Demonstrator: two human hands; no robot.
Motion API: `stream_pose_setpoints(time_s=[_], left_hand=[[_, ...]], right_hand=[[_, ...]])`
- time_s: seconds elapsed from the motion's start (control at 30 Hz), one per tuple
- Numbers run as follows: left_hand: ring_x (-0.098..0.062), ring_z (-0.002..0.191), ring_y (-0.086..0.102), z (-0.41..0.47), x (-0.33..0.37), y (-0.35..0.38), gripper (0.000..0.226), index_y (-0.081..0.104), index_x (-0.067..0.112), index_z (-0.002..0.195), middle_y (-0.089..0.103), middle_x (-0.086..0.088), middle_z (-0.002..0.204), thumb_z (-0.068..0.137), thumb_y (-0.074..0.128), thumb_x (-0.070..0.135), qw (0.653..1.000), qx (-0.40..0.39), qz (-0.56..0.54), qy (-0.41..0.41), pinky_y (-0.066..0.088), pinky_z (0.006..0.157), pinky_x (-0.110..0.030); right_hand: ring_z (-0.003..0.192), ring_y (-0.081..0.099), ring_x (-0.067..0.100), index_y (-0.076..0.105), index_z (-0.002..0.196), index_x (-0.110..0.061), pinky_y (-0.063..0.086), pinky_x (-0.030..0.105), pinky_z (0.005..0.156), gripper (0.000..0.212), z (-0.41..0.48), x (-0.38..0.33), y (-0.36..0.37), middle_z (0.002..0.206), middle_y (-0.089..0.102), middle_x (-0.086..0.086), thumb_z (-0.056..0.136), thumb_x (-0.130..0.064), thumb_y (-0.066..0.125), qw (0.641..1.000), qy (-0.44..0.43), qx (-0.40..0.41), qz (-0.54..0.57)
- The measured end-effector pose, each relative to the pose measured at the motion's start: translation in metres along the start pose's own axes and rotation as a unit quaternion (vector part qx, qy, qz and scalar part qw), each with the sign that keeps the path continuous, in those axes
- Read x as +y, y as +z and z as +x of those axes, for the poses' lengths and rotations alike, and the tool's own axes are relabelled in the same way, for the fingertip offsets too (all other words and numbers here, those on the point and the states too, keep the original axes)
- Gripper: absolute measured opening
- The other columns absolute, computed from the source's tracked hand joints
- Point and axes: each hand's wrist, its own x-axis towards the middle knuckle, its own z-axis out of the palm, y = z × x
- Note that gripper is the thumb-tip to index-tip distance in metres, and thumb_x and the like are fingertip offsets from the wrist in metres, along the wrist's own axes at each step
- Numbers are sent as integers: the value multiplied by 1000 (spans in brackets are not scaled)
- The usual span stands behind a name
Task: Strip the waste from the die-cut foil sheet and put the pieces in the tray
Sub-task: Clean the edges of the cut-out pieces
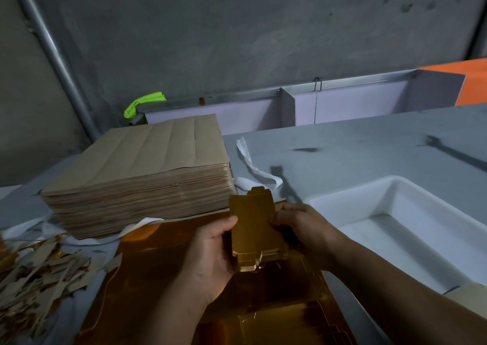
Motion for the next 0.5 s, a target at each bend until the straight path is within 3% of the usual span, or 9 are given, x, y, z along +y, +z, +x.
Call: stream_pose_setpoints(time_s=[0.07, 0.13, 0.3, 0.5], left_hand=[[-37, 105, 63, 2, 0, -7, 53, 64, 13, 124, 67, -20, 120, 75, 59, 30, 999, -18, -9, 33, 50, 87, -49], [-33, 98, 61, 1, 1, -12, 64, 60, 15, 128, 68, -19, 115, 65, 62, 20, 997, -40, -8, 59, 49, 81, -45], [-31, 95, 66, -3, 1, -14, 77, 59, 35, 130, 67, -20, 116, 60, 67, 5, 989, -116, 26, 88, 55, 76, -40], [-29, 97, 67, -4, 1, -14, 85, 56, 53, 126, 68, -15, 117, 56, 75, 8, 979, -156, 53, 122, 55, 81, -38]], right_hand=[[96, 67, 47, 55, 115, 10, 57, 52, 77, 30, 1, -1, -2, 110, 64, 34, 92, -10, 54, 999, 13, 5, 31], [100, 66, 48, 53, 124, 7, 58, 49, 75, 38, 1, -1, -2, 118, 61, 34, 92, -14, 53, 998, 26, 1, 59], [87, 73, 36, 55, 125, -5, 58, 39, 61, 35, 0, 0, -4, 110, 70, 24, 93, -19, 52, 995, 38, -8, 96], [88, 72, 36, 53, 126, -4, 57, 40, 63, 38, 1, 0, -4, 114, 67, 26, 91, -19, 53, 994, 41, -11, 101]])
